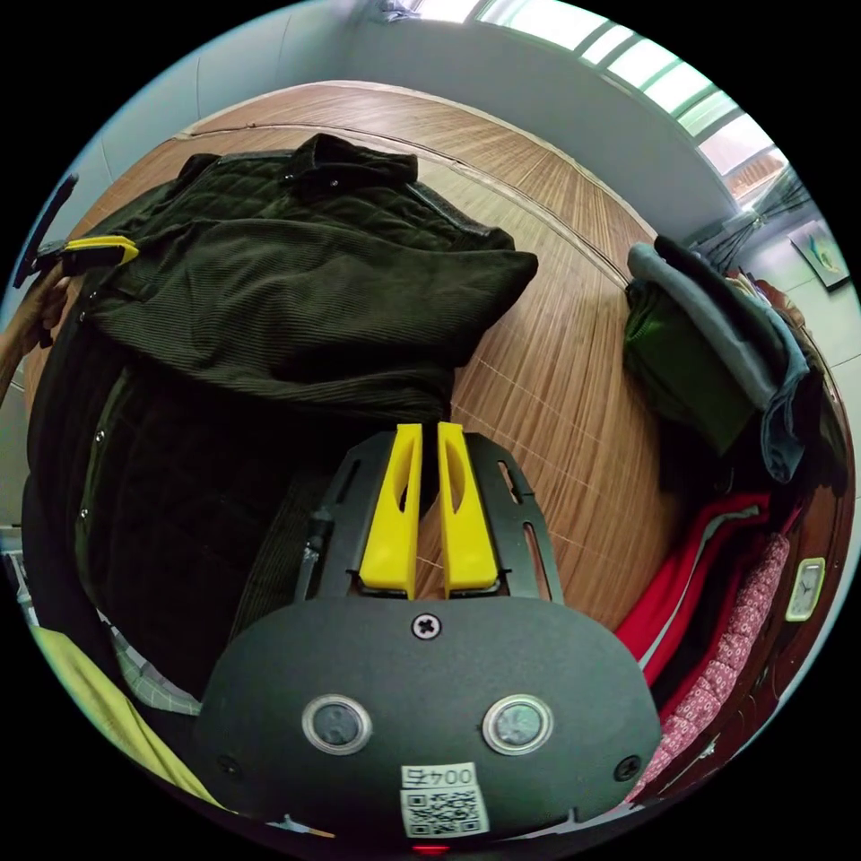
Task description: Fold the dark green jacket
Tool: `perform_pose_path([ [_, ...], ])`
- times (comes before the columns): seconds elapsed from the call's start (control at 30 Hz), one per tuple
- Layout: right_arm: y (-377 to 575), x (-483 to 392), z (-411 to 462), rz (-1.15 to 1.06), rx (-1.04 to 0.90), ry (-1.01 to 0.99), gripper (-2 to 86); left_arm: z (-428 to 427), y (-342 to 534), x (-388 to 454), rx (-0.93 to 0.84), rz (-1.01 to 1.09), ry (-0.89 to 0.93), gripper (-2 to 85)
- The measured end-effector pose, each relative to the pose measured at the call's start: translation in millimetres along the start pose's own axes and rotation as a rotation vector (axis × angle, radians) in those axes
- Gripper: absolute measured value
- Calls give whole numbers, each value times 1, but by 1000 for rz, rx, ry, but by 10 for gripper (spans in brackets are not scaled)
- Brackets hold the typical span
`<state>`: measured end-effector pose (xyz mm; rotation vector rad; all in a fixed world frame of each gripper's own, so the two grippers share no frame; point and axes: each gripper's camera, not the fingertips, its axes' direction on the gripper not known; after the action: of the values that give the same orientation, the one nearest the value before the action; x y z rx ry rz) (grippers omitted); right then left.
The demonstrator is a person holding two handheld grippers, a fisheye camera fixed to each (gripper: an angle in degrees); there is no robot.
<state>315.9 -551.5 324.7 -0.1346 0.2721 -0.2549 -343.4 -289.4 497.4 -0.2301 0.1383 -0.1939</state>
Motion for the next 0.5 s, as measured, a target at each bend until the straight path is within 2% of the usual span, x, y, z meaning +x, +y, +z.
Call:
perform_pose_path([
  [0.2, 7, 10, 16, 97, 2, -50, 30, 2, -15, 2, 8, -21, -8, 38],
  [0.5, 15, 22, 24, 239, -54, -133, 42, -5, -26, 0, -6, -32, 54, 40],
])
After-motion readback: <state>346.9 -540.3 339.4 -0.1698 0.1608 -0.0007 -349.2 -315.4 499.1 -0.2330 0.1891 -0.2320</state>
